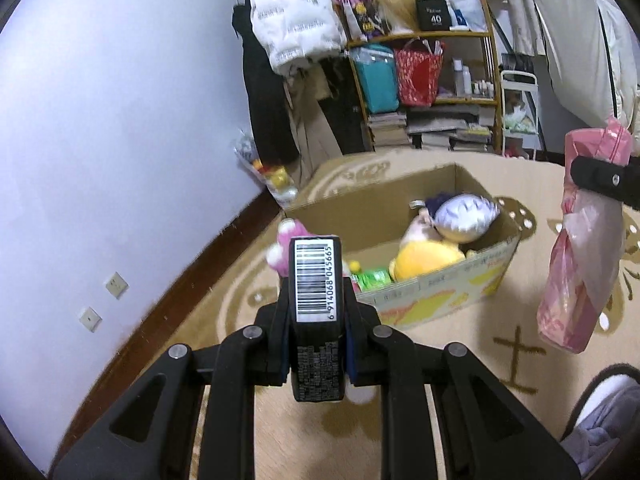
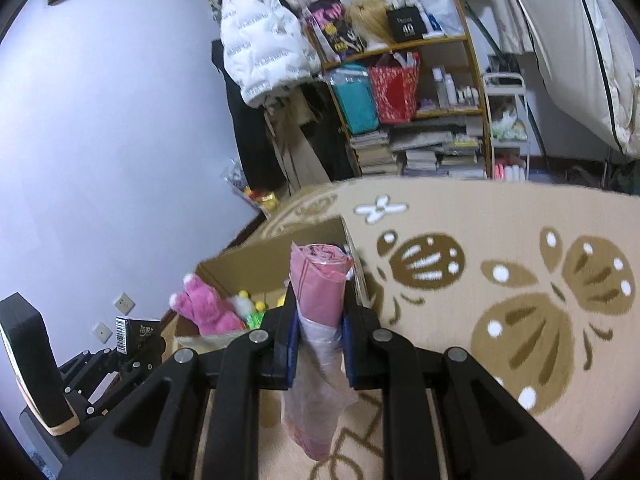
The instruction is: Organize soft objects
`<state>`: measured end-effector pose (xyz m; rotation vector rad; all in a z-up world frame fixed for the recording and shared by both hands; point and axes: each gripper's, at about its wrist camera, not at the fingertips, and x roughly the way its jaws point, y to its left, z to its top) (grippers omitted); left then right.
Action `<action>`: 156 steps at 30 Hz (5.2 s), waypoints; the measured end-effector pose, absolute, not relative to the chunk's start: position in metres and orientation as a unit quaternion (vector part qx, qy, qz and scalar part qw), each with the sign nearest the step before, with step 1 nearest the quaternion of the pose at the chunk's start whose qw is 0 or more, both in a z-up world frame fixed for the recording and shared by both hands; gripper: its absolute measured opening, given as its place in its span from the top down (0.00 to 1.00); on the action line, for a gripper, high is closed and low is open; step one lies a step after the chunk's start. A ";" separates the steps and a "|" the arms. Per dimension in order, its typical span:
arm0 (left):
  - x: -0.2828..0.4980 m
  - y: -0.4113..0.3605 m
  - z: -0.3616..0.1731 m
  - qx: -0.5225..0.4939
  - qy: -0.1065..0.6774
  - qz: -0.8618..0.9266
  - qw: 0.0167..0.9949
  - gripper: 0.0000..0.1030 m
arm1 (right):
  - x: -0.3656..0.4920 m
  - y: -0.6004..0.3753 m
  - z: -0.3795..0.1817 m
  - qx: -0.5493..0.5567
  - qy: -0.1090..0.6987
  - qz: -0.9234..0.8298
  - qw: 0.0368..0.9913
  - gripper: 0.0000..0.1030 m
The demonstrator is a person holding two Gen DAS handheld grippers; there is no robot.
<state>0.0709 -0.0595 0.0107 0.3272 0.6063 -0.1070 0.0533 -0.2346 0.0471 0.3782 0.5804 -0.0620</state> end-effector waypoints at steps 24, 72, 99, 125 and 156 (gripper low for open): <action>0.139 -0.072 0.055 0.167 0.228 -0.038 0.958 0.82 | 0.125 -0.227 0.094 0.138 0.242 0.034 0.960 0.82; 0.199 -0.065 -0.020 0.133 0.326 -0.039 0.935 0.14 | 0.199 -0.216 0.013 0.171 0.331 0.072 0.925 0.41; 0.155 -0.021 0.030 0.111 0.309 -0.001 0.945 0.01 | 0.166 -0.217 0.035 0.118 0.363 0.047 0.923 0.00; 0.020 0.020 0.122 0.066 0.220 -0.003 0.973 0.01 | 0.032 -0.178 0.147 0.056 0.254 0.069 0.963 0.00; -0.031 0.019 0.069 0.072 0.206 -0.022 0.976 0.01 | -0.034 -0.178 0.075 0.050 0.237 0.065 0.968 0.00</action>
